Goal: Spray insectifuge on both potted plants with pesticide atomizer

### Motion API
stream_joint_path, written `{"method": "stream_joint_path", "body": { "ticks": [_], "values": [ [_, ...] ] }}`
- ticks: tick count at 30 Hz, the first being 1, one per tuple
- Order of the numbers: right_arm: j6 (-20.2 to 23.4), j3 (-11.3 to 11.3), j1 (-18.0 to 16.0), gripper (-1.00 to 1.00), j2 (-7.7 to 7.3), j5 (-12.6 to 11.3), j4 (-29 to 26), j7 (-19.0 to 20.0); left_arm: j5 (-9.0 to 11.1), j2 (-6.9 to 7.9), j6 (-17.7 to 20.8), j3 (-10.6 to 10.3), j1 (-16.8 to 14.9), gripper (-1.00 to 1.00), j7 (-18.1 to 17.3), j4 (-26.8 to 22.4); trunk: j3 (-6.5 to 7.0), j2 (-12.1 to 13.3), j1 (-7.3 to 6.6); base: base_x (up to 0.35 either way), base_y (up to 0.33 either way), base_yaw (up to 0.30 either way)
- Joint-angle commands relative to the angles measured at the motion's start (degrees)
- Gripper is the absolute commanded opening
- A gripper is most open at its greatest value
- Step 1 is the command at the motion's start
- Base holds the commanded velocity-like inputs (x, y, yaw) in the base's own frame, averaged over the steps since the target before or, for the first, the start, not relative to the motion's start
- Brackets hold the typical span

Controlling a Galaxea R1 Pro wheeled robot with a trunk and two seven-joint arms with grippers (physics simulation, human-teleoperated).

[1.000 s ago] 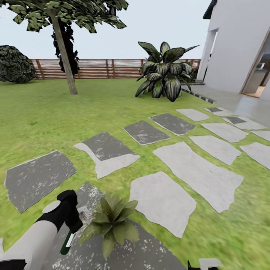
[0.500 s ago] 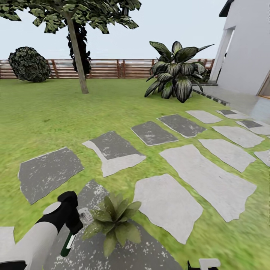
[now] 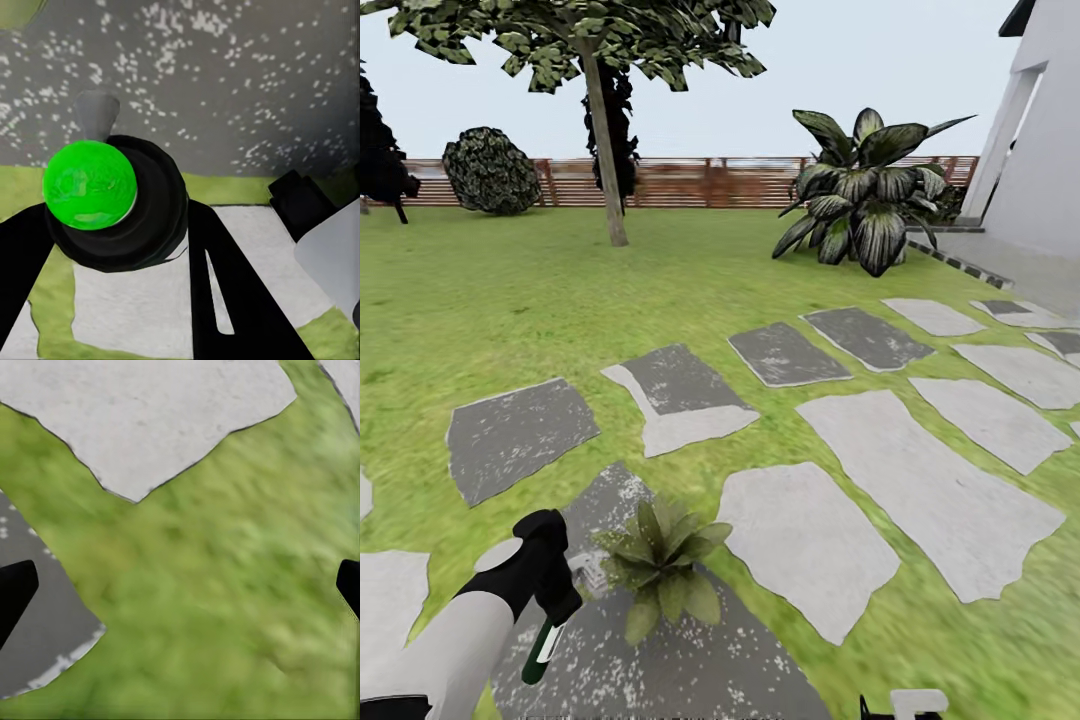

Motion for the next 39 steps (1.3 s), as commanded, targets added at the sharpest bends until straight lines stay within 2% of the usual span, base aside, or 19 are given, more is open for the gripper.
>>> {"method": "stream_joint_path", "body": {
  "ticks": [1, 10, 15, 22, 27, 39],
  "values": [
    [-0.2, -0.3, 0.0, 1.0, 0.02, 0.6, 0.1, -0.2, -0.4, 0.02, 0.5, 0.2, 0.0, -1.0, -0.5, -0.1, -0.05, 0.0, -0.02, -0.059, -0.258, 0.278],
    [-0.2, -0.3, 0.0, 1.0, 0.02, 0.6, 0.1, -0.2, -0.3, 0.07, 0.6, 0.5, 0.1, -1.0, -0.3, 0.0, -0.05, 0.0, -0.02, 0.113, -0.256, 0.181],
    [-0.2, -0.3, 0.0, 1.0, 0.02, 0.6, 0.1, -0.2, -0.4, 0.43, 0.5, 0.4, 0.2, -1.0, -0.3, 0.1, -0.05, 0.0, -0.02, 0.034, -0.041, 0.037],
    [-0.2, -0.3, 0.0, 1.0, 0.02, 0.6, 0.1, -0.2, -0.3, 0.44, 0.4, 0.4, 0.2, -1.0, -0.2, 0.1, -0.05, 0.0, -0.02, 0.001, -0.041, 0.247],
    [-0.2, -0.3, 0.0, 1.0, 0.02, 0.6, 0.1, -0.2, -0.3, 0.38, 0.4, 0.3, 0.2, -1.0, -0.2, 0.1, -0.05, 0.0, -0.02, 0.0, -0.247, 0.236],
    [-0.2, -0.3, 0.0, 1.0, 0.02, 0.7, 0.1, -0.2, -0.3, 0.29, 0.4, 0.4, 0.1, -1.0, -0.1, 0.1, -0.05, 0.0, -0.02, -0.067, -0.272, 0.058]
  ]
}}
